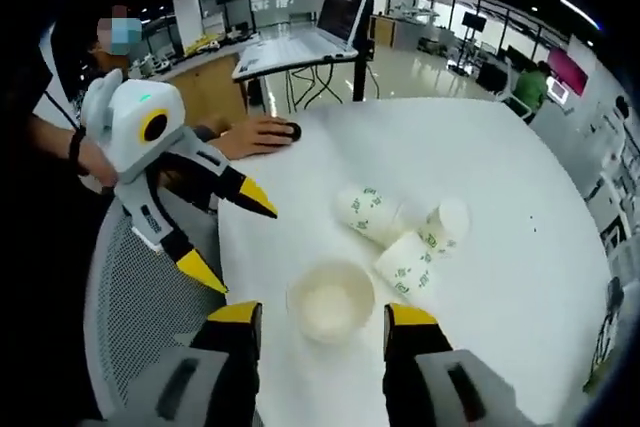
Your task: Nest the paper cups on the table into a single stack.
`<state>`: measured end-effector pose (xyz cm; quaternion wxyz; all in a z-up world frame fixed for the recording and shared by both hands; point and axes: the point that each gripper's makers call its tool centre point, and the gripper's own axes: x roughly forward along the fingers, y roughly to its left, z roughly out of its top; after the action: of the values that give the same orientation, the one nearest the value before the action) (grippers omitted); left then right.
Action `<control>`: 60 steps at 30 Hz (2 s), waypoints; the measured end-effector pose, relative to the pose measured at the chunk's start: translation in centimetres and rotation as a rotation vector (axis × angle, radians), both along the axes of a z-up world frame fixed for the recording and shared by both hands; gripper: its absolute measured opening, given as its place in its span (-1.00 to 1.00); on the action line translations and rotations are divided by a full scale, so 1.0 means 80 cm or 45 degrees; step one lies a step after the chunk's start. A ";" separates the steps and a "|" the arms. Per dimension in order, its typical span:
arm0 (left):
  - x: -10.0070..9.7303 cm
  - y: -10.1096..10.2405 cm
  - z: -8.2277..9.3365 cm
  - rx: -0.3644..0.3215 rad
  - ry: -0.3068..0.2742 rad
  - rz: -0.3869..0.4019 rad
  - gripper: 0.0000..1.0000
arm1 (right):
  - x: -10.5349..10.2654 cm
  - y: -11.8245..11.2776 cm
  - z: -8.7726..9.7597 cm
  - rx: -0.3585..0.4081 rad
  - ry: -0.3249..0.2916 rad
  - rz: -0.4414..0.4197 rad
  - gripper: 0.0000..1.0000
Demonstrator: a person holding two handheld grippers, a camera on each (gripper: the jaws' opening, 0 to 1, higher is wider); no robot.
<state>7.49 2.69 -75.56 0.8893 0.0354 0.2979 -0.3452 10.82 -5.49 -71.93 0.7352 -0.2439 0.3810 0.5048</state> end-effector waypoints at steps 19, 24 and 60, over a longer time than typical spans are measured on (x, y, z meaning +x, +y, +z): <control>0.056 0.037 0.000 0.095 -0.053 -0.007 0.08 | -0.005 -0.062 0.016 0.243 -0.009 -0.398 0.51; 0.077 0.049 -0.005 0.150 -0.063 0.017 0.05 | -0.011 -0.074 0.017 0.288 -0.012 -0.478 0.52; 0.172 0.028 -0.056 0.369 0.043 -0.179 0.11 | -0.064 -0.131 0.002 0.323 0.041 -0.724 0.56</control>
<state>21.27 4.90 -80.04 0.8433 0.1782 0.3565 -0.3605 5.74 -15.94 -71.80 0.8655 -0.0258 0.3793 0.3262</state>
